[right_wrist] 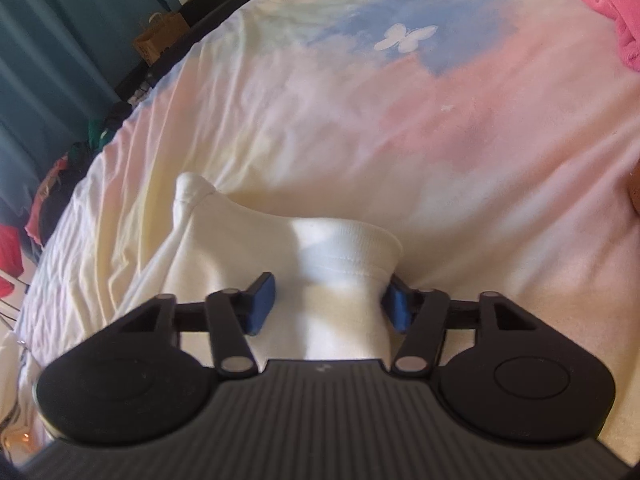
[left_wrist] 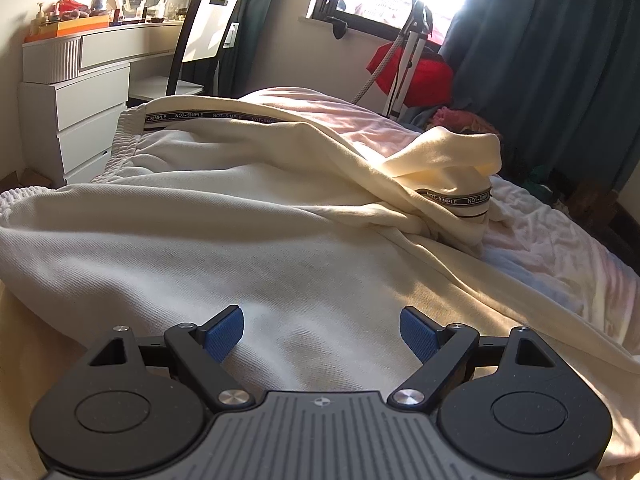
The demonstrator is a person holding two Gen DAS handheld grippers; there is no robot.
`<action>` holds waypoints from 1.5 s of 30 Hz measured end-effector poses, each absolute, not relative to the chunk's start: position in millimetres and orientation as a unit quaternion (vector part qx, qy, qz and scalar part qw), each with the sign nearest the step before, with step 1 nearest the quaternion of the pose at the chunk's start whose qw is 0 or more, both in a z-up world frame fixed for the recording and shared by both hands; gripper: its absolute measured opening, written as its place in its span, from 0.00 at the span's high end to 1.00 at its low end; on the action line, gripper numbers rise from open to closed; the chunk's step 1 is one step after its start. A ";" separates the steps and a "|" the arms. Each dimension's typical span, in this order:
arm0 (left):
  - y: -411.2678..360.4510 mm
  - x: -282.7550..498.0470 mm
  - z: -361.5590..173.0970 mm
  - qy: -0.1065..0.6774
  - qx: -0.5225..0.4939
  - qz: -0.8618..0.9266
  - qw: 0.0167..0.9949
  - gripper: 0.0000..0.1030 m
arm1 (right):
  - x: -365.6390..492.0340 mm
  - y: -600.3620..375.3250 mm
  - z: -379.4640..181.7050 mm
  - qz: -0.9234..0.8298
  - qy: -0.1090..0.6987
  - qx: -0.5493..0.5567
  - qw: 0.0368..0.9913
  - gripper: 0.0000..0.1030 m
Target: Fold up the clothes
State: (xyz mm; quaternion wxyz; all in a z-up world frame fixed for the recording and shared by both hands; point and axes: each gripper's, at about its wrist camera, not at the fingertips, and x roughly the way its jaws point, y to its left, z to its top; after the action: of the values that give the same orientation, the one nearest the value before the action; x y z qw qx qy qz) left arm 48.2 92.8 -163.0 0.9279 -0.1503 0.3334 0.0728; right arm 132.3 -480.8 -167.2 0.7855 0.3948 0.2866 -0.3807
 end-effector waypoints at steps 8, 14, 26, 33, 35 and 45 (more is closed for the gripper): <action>91.8 47.8 -164.0 0.334 -0.147 0.075 0.928 0.16 | 125.1 -484.3 -160.3 -0.378 0.256 0.414 0.788 0.79; 90.9 48.1 -165.0 0.335 -0.143 0.077 0.928 0.15 | 119.8 -482.7 -153.5 -0.410 0.237 0.414 0.777 0.81; 86.6 47.5 -165.9 0.335 -0.136 0.068 0.930 0.16 | 137.8 -465.6 -139.5 -0.434 0.279 0.306 0.800 0.74; 83.5 46.1 -165.2 0.332 -0.128 0.064 0.932 0.15 | 140.1 -441.8 -105.9 -0.429 0.219 0.223 0.848 0.16; 81.4 46.0 -165.1 0.331 -0.123 0.062 0.934 0.15 | 141.1 -432.5 -94.7 -0.413 0.204 0.211 0.862 0.16; 73.2 46.4 -167.3 0.331 -0.096 0.057 0.937 0.15 | 150.0 -329.8 -50.9 -0.230 0.151 0.194 0.942 0.16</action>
State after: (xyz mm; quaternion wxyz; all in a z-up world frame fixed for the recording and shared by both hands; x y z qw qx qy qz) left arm 46.4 73.2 -167.3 0.9372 -0.0962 0.3305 0.0565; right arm 150.0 -329.8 -50.9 0.9418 0.1937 0.1510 -0.2297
